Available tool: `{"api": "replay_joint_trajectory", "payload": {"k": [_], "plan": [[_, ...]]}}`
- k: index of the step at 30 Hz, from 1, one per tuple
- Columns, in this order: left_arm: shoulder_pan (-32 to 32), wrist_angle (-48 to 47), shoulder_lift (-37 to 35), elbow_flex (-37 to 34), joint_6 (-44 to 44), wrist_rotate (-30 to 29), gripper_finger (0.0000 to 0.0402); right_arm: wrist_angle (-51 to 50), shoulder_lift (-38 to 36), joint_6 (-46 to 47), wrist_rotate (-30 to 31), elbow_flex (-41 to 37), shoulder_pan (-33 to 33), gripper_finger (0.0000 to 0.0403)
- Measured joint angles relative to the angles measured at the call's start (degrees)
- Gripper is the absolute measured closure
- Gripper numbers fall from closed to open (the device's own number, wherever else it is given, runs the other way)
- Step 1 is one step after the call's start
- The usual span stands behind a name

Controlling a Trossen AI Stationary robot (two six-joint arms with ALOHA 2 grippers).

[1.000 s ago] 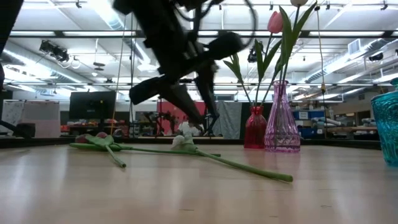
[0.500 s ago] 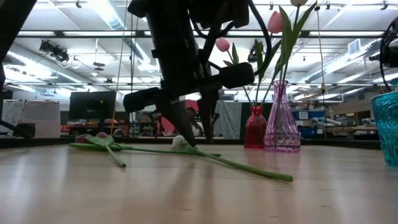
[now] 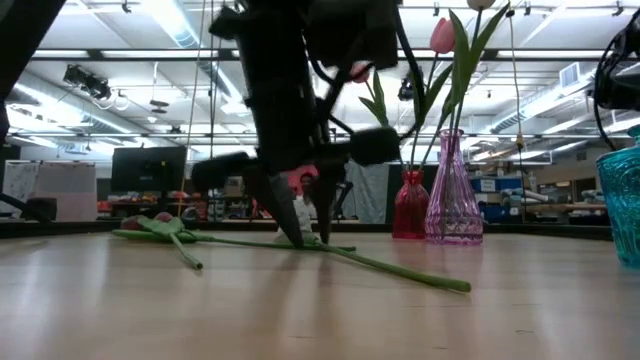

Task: Sort flowers into vase by color
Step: Put the white tulip into the pink vase

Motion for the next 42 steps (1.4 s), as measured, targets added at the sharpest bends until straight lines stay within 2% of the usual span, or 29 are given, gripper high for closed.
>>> {"api": "replay_joint_trajectory", "payload": {"k": [5,8,11,14,20,24,27,30,34,39,42], "plan": [[0.9,1.4,0.6,0.1,0.5,-0.7,0.0274,0.0,0.0,0.2,0.0,0.0,1.9,0.0302],[1.4,2.8,0.7,0.1,3.9,-1.3,0.0274,0.0,0.0,0.2,0.0,0.0,2.8,0.0302],[1.9,3.0,0.7,0.1,7.8,0.7,0.0279,0.0,0.0,0.6,0.0,0.0,3.4,0.0302],[2.1,2.2,0.7,0.1,10.4,1.4,0.0302,0.0,0.0,0.9,0.0,0.0,3.7,0.0302],[2.2,1.4,0.7,0.1,15.6,1.9,0.0384,0.0,0.0,1.1,0.0,0.0,3.8,0.0302],[2.2,0.5,0.3,0.5,17.4,2.7,0.0389,0.0,0.0,1.1,0.0,0.0,3.8,0.0302],[2.2,-3.6,0.4,3.5,20.7,3.0,0.0389,0.0,0.0,0.2,0.0,0.0,3.8,0.0302],[1.6,-5.0,0.1,8.2,27.1,0.4,0.0395,0.2,0.0,-1.5,-0.1,0.3,3.8,0.0302],[0.4,-3.1,0.0,13.4,40.9,-0.3,0.0397,0.5,-0.2,-2.4,-0.3,3.3,4.4,0.0304],[-2.0,5.0,0.0,14.9,48.5,-0.4,0.0397,2.1,-0.2,-5.2,-3.5,3.8,4.6,0.0314],[-3.8,7.4,-0.1,15.1,54.6,2.7,0.0397,4.6,-0.8,-7.5,-2.9,4.0,4.6,0.0320]]}}
